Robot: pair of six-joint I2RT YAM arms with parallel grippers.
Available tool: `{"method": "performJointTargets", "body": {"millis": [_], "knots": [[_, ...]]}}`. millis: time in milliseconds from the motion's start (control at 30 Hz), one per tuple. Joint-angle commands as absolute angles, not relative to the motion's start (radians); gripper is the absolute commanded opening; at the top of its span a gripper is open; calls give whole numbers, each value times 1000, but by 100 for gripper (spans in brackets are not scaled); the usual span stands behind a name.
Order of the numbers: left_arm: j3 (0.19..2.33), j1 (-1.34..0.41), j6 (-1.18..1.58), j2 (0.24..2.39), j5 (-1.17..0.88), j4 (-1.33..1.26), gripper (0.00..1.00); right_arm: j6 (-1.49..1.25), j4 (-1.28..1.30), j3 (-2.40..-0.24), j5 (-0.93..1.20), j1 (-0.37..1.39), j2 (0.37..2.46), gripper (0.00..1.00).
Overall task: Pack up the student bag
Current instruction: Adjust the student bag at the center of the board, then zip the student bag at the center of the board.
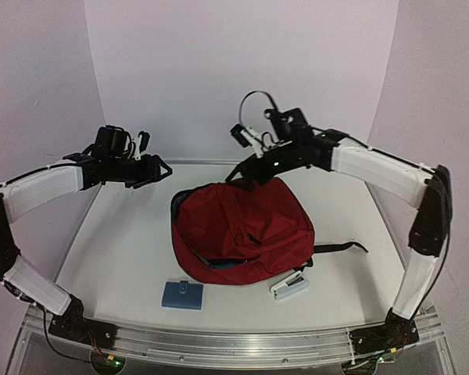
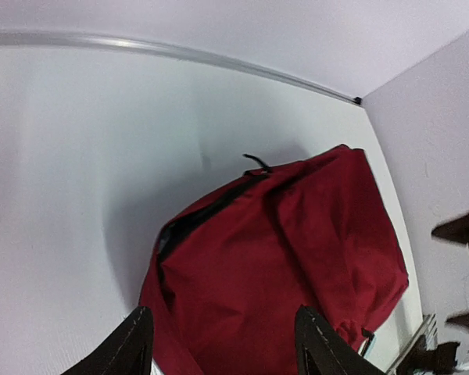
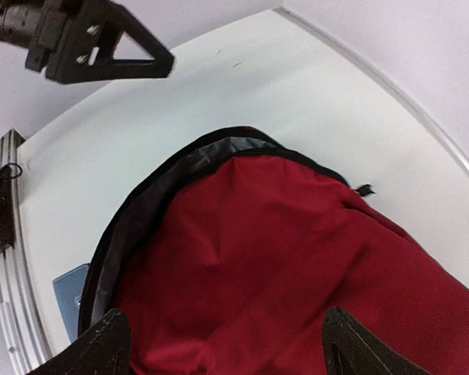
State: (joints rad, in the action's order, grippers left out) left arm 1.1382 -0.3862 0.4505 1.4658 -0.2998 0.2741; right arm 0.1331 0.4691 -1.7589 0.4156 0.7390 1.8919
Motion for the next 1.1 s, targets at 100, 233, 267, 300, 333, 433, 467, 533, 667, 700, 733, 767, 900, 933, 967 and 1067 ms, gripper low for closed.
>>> {"method": "performJointTargets", "body": {"millis": [100, 233, 267, 300, 333, 433, 467, 533, 667, 700, 733, 767, 900, 933, 967, 1067], "knots": [[1159, -630, 241, 1349, -290, 482, 63, 105, 599, -1470, 473, 523, 1665, 84], [1224, -797, 175, 1418, -241, 542, 60, 121, 643, -1345, 454, 448, 1596, 85], [1252, -843, 159, 1454, -225, 563, 59, 121, 652, -1317, 449, 435, 1586, 85], [1295, -875, 146, 1496, -204, 594, 58, 120, 656, -1300, 449, 426, 1579, 85], [1331, -916, 136, 1549, -188, 624, 57, 118, 660, -1283, 448, 418, 1575, 85], [1458, -1011, 99, 1694, -112, 701, 53, 112, 666, -1237, 464, 388, 1578, 85], [1504, -1031, 87, 1734, -84, 726, 52, 110, 666, -1228, 475, 379, 1581, 85], [1579, -1069, 72, 1824, -59, 759, 50, 103, 667, -1215, 503, 358, 1588, 85], [1710, -1118, 48, 1948, -32, 807, 46, 99, 670, -1206, 559, 336, 1603, 84], [1743, -1128, 41, 1975, -23, 826, 45, 99, 671, -1206, 572, 336, 1607, 84], [1777, -1137, 34, 2005, -14, 848, 44, 98, 672, -1206, 586, 336, 1613, 83], [1804, -1147, 30, 2037, 1, 866, 43, 97, 671, -1206, 598, 336, 1620, 83], [1890, -1171, 19, 2127, 61, 917, 39, 94, 672, -1204, 626, 335, 1640, 81], [1904, -1171, 19, 2139, 74, 923, 39, 94, 671, -1201, 629, 336, 1644, 81], [1917, -1173, 20, 2151, 85, 928, 39, 94, 672, -1198, 633, 335, 1646, 81], [1952, -1173, 21, 2178, 100, 939, 38, 94, 671, -1189, 642, 336, 1655, 80]]}}
